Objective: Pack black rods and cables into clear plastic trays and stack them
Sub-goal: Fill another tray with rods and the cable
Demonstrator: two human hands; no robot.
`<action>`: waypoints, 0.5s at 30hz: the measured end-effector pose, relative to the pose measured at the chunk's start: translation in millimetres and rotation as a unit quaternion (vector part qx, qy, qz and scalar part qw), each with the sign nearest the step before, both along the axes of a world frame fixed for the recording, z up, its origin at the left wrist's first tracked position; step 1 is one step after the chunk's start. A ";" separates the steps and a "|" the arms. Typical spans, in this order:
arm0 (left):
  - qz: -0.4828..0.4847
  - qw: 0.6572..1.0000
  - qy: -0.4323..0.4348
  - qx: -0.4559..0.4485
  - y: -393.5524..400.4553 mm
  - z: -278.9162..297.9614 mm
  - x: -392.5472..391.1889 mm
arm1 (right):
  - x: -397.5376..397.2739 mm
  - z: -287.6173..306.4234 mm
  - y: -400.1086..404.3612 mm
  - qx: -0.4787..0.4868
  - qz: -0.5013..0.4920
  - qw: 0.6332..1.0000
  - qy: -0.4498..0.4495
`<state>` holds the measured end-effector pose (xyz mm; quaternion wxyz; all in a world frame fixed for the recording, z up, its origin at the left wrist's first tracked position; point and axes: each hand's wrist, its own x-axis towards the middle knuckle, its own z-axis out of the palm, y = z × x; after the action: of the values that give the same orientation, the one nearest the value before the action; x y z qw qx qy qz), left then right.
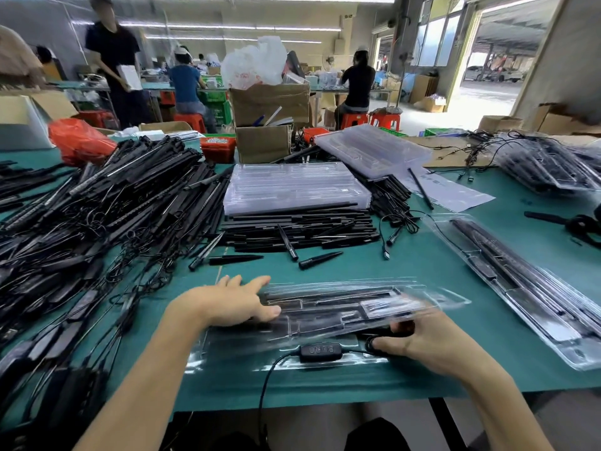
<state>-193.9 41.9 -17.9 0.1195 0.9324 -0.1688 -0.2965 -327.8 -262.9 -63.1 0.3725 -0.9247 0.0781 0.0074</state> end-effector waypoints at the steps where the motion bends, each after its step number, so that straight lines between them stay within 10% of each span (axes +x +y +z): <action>1: 0.004 1.000 0.000 -0.005 -2.7 -2.0 -1.2 | -0.9 -1.2 -0.5 0.010 0.003 1.000 0.001; 15: 0.097 0.978 -0.181 -0.038 -6.8 -28.1 3.5 | 16.5 0.3 19.5 -0.002 0.053 0.989 -0.137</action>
<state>-190.4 35.1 -46.1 0.1510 0.9773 -0.1072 -0.1030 -311.3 -243.5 -62.8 0.3768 -0.9206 -0.0228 -0.0998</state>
